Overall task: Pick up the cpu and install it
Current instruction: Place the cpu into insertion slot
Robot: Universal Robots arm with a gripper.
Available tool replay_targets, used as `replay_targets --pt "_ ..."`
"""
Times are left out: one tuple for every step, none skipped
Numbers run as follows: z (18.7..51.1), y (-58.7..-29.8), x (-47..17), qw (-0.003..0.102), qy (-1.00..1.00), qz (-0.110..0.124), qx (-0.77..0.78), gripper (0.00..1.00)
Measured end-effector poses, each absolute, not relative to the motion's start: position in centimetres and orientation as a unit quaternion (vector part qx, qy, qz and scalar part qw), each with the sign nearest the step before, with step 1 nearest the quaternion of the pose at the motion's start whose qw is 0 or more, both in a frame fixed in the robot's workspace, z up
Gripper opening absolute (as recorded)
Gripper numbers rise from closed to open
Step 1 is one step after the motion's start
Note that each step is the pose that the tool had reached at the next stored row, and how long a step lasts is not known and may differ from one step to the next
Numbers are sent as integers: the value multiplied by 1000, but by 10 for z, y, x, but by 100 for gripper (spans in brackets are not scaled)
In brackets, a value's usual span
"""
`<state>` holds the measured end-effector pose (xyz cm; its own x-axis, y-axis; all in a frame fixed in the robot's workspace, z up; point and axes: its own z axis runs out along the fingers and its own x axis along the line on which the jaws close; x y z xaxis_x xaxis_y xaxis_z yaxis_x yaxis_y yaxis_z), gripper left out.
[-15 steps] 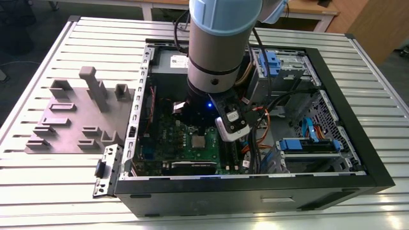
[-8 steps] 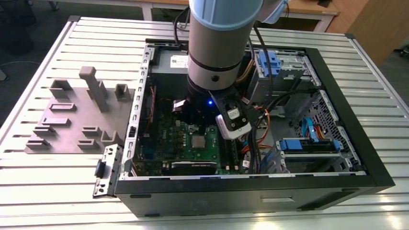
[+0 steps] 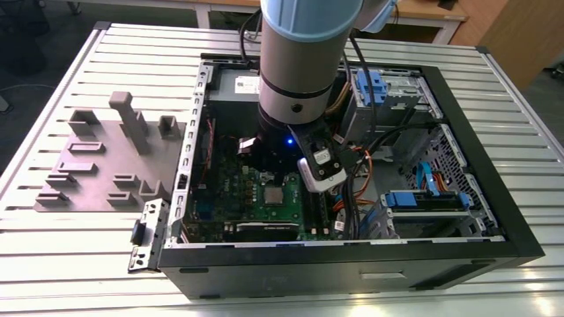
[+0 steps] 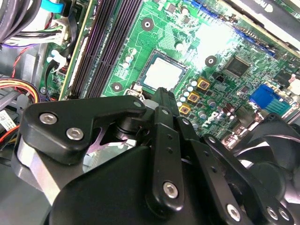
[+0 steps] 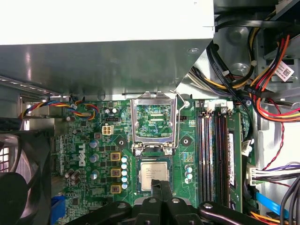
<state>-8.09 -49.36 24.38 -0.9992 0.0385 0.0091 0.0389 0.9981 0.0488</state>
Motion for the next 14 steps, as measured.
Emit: replay_targets --pt "244 -494 -81 4 -1000 -24 -19 11" --pt "244 -494 -81 4 -1000 -24 -19 11" --pt "244 -494 -81 4 -1000 -24 -19 11" --pt "244 -494 -81 4 -1000 -24 -18 11" --pt "244 -494 -81 4 -1000 -24 -17 11" --pt "244 -494 -81 4 -1000 -24 -15 11" --pt "244 -494 -81 4 -1000 -24 -12 11" --pt "244 -494 -81 4 -1000 -24 -9 11" --pt "244 -494 -81 4 -1000 -24 -5 11" --pt "244 -494 -81 5 -1000 -24 0 11" --pt "244 -494 -81 5 -1000 -24 6 11" --pt "244 -494 -81 5 -1000 -24 12 11" --pt "244 -494 -81 5 -999 -24 20 11" --pt "244 -494 -81 5 -999 -24 27 11"
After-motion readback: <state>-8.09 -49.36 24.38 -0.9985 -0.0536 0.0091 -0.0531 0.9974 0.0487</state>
